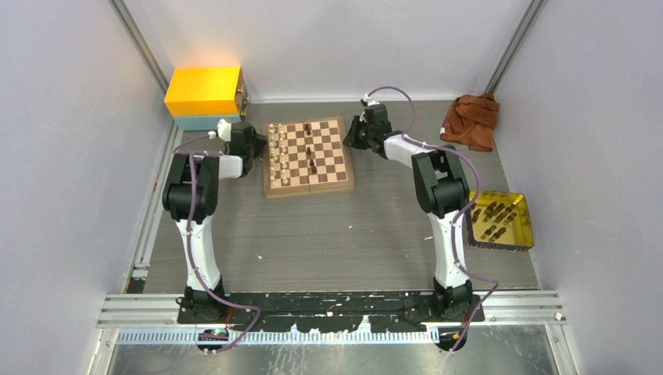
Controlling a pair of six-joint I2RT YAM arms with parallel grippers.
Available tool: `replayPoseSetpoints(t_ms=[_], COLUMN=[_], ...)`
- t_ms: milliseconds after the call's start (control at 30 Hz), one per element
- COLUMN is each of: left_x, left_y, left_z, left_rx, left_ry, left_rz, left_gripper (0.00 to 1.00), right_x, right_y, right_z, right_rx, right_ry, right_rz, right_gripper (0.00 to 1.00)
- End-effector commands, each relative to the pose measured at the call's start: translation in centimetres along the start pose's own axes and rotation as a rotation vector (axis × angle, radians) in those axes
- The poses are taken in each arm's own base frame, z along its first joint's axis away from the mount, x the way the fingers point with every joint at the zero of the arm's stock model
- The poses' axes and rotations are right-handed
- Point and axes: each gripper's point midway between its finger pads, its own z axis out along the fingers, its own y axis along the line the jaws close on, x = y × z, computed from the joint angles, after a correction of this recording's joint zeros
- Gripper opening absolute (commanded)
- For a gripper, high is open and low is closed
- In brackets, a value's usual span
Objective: Set up the chess pieces on the board
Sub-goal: Move the chessboard to the center of the board.
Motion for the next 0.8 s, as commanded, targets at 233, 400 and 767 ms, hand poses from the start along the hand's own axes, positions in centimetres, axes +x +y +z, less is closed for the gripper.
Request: replayPoseSetpoints(t_ms=[233, 400, 767], left_x=[11.4, 11.8, 12.6], left_y=[5.1, 5.1, 4.5], left_z=[-4.7, -5.7, -7.9], left_rx=[-0.108, -0.104, -0.079], left_ry=[0.312, 0.316, 0.333], left_rz=[0.122, 0.130, 0.155], left_gripper=[0.26, 0.26, 0.26], right_x=[3.6, 4.4, 7.2], right_y=[4.0, 4.0, 4.3], right_z=[-2.8, -4.1, -6.7], right_rx=[-0.087, -0.081, -0.059], right_ry=[0.064, 0.061, 0.064], right_rz=[-0.025, -0.021, -0.015], right_gripper=[0.25, 0.25, 0.24])
